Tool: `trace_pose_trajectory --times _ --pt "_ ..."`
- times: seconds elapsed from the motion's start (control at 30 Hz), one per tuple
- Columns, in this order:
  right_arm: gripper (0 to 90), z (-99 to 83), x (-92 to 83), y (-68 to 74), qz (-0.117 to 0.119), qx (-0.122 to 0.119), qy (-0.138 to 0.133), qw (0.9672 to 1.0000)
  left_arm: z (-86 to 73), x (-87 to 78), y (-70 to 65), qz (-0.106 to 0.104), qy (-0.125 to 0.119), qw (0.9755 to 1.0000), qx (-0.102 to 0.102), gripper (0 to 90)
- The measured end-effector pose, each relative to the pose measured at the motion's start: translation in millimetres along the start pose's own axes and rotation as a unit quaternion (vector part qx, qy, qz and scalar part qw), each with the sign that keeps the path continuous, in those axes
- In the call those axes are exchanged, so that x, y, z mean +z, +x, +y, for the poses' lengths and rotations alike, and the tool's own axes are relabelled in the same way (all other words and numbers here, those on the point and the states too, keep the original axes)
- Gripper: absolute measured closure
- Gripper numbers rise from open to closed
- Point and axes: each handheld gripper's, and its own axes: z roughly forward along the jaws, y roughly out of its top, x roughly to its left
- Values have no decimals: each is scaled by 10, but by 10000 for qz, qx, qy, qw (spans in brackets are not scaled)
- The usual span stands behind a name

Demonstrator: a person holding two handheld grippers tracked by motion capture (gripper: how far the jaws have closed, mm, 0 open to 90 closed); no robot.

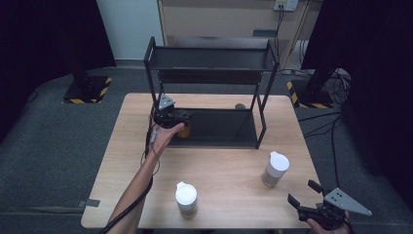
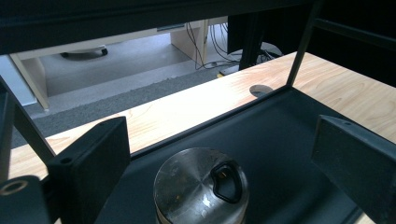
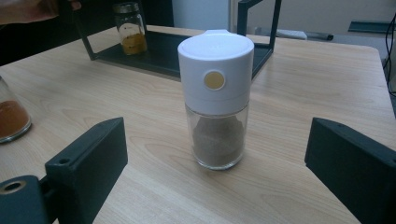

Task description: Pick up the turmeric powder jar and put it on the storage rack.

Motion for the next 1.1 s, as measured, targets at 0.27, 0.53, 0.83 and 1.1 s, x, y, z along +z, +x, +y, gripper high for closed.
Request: trace_pose_trajectory --times 0.27,0.53,0.83,1.1 --pt "60 0 3 0 1 -13 -2 10000 13 -196 51 -150 -149 9998 -20 28" --pt "60 0 4 3 -2 -19 -3 10000 4 -466 99 -368 -389 9986 47 28" --pt "60 3 8 10 -14 -30 4 10000 40 -804 127 -651 -649 9957 87 27" --pt "60 6 10 15 -33 -33 19 10000 68 -1032 78 -941 -676 9928 310 27"
